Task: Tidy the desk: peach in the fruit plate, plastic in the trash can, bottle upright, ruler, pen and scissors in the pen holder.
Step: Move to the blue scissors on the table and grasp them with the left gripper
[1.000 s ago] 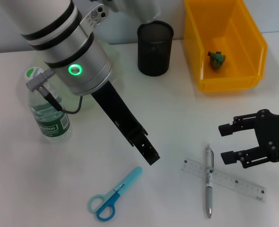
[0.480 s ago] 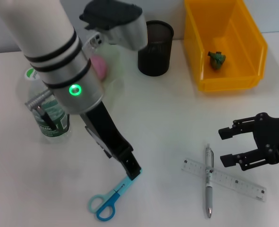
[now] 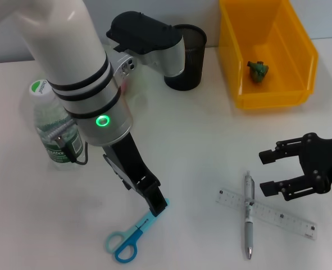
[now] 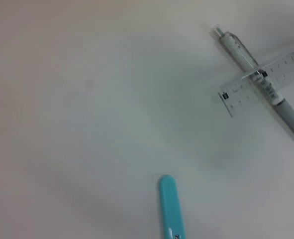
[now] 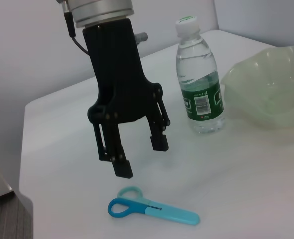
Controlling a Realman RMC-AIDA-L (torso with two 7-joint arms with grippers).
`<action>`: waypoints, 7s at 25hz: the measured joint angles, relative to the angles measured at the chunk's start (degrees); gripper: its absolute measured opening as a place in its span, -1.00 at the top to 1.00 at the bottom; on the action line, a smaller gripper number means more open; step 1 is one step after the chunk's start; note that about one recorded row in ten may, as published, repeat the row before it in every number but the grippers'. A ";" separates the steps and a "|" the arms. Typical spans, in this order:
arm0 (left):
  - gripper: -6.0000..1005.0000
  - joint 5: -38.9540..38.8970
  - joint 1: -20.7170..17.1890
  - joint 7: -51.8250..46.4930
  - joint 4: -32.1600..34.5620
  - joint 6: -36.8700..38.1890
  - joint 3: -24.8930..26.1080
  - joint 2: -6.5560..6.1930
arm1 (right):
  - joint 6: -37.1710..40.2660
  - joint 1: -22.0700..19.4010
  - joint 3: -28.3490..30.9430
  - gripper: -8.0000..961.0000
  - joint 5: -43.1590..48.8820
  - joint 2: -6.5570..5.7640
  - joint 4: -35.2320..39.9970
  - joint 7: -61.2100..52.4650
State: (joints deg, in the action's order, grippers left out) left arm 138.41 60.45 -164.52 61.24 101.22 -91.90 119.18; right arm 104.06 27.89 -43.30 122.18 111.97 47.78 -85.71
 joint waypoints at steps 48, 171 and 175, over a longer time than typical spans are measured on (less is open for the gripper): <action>-0.55 -3.57 -1.28 2.58 -9.72 -15.79 -12.57 0.00 | -1.94 0.61 -0.21 -0.48 1.46 1.34 -0.14 1.28; 0.11 -7.28 -2.19 2.36 -9.99 -23.82 -23.02 0.00 | -2.20 1.56 -1.53 -0.43 2.18 1.44 -0.06 5.18; 0.11 -7.14 -2.22 2.36 -9.74 -23.94 -23.08 0.00 | -2.20 1.56 -1.52 -0.43 2.18 1.42 -0.06 5.24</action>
State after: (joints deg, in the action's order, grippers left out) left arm 131.26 58.23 -162.16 51.50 77.28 -114.98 119.18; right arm 101.87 29.44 -44.82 124.36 113.39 47.72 -80.46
